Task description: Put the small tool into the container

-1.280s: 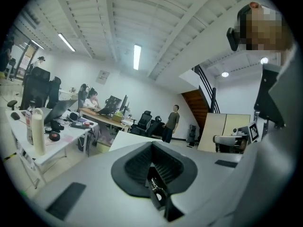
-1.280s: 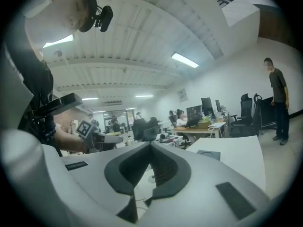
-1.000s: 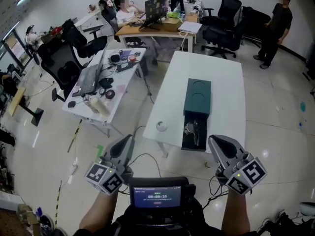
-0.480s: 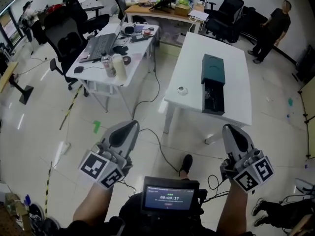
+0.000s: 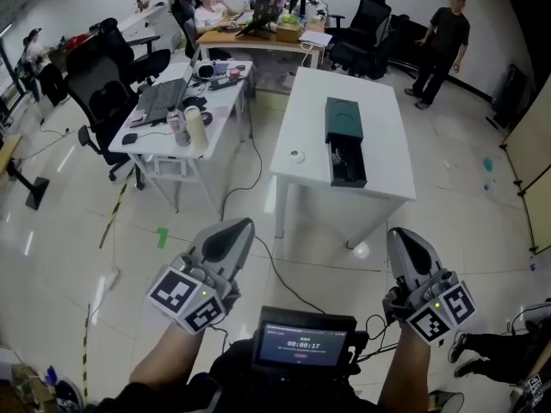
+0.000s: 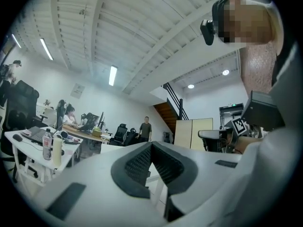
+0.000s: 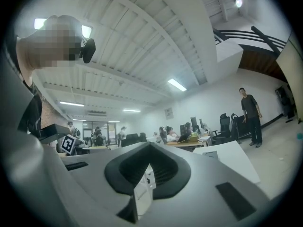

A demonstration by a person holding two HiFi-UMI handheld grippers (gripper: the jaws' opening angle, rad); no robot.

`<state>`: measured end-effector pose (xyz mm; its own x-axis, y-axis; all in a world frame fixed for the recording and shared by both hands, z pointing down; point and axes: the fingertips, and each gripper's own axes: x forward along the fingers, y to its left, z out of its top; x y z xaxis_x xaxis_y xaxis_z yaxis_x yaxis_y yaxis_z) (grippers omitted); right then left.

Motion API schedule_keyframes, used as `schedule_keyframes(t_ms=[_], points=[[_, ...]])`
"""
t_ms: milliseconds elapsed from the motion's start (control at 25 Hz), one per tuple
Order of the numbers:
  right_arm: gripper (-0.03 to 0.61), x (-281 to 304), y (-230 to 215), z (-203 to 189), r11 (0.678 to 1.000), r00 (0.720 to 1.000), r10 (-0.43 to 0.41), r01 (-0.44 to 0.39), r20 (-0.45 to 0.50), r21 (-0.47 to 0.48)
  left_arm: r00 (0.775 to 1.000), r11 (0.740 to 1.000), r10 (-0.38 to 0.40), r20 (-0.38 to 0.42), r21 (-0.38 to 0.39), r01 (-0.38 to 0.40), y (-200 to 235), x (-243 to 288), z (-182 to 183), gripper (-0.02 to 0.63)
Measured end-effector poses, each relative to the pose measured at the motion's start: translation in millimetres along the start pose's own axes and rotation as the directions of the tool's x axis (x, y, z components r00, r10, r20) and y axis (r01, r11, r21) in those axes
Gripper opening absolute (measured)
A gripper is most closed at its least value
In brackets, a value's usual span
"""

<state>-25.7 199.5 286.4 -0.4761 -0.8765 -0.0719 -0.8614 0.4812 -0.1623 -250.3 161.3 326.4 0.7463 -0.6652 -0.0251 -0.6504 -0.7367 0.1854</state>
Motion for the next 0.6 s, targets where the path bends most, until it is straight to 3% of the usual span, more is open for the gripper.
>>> schedule_keyframes(t_ms=[600], points=[[0.009, -180, -98, 44, 1.0, 1.0, 0.026, -0.026, -0.001, -0.009, 0.998, 0.998, -0.052, -0.027, 0.04, 0.053, -218, 93, -10, 0.029]])
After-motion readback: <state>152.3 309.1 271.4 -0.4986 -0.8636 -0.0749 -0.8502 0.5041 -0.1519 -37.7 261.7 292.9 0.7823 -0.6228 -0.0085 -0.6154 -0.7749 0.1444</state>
